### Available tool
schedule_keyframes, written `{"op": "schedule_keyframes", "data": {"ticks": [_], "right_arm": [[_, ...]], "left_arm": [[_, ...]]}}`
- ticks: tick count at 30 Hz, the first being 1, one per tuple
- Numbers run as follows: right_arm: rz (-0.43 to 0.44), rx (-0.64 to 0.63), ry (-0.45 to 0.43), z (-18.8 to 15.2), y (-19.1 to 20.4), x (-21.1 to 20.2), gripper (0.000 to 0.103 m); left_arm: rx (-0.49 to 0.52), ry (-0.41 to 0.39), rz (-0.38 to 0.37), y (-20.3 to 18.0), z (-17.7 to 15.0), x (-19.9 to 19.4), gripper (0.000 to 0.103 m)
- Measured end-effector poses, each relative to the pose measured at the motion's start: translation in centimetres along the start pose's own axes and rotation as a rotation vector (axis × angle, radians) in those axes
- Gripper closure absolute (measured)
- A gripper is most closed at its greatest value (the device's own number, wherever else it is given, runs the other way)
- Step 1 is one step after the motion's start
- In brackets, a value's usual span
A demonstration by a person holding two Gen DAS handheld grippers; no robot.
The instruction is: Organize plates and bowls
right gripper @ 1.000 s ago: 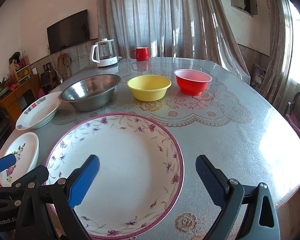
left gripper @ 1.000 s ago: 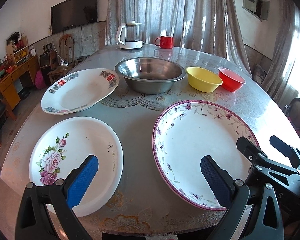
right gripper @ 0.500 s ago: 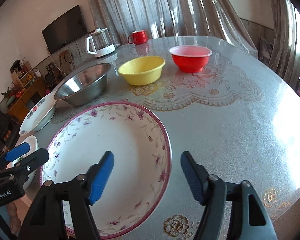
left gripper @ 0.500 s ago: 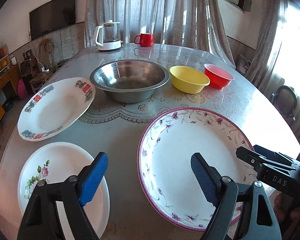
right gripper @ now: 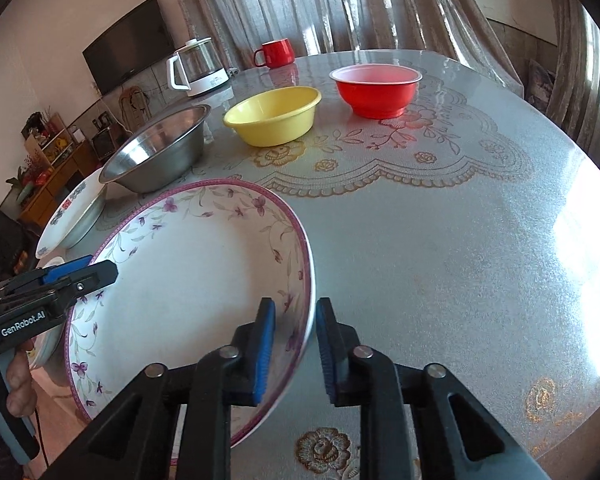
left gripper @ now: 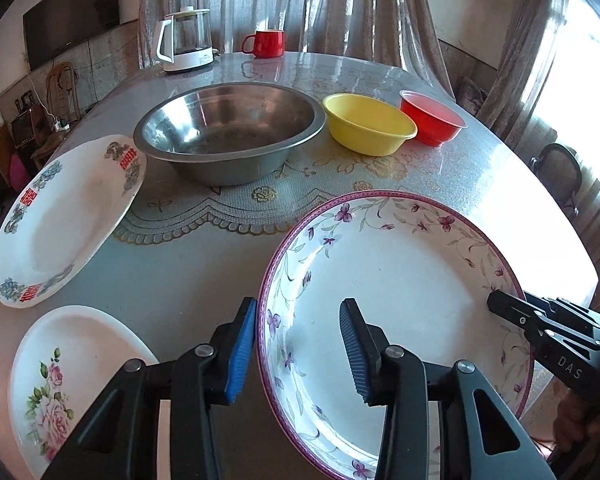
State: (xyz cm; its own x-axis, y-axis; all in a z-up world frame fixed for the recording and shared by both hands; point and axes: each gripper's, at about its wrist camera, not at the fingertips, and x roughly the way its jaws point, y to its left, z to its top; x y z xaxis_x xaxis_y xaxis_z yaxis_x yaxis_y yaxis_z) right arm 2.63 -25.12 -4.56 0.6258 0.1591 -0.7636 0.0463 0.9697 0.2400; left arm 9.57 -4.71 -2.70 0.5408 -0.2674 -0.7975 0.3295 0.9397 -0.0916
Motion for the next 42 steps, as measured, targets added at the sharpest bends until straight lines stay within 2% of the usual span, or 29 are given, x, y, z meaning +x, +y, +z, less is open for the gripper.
{"op": "schedule_keyframes", "data": {"ticks": [5, 12, 21, 25, 31, 34, 42], "right_arm": [[0.0, -0.01, 0.003, 0.2, 0.0, 0.2, 0.084], [-0.007, -0.028, 0.004, 0.7, 0.2, 0.5, 0.084], [-0.013, -0.051, 0.0, 1.4, 0.3, 1.0, 0.084], [-0.007, -0.054, 0.005, 1.8, 0.3, 1.3, 0.084], [0.006, -0.041, 0.001, 2.1, 0.1, 1.4, 0.086], [0.012, -0.036, 0.007, 2.5, 0.1, 1.6, 0.086], [0.003, -0.032, -0.001, 4.0, 0.2, 3.0, 0.086]], "left_arm": [[0.028, -0.012, 0.049, -0.6, -0.1, 0.2, 0.062], [0.016, -0.029, 0.085, -0.7, -0.2, 0.3, 0.063], [-0.021, -0.035, 0.092, -0.7, 0.0, 0.3, 0.063], [-0.059, -0.039, 0.073, -0.3, 0.2, 0.3, 0.063], [-0.064, -0.091, 0.089, -0.4, 1.1, -0.3, 0.063], [-0.098, -0.068, 0.075, 0.4, 1.5, 0.4, 0.063], [-0.101, -0.049, 0.072, 0.6, 2.1, 1.7, 0.063]]}}
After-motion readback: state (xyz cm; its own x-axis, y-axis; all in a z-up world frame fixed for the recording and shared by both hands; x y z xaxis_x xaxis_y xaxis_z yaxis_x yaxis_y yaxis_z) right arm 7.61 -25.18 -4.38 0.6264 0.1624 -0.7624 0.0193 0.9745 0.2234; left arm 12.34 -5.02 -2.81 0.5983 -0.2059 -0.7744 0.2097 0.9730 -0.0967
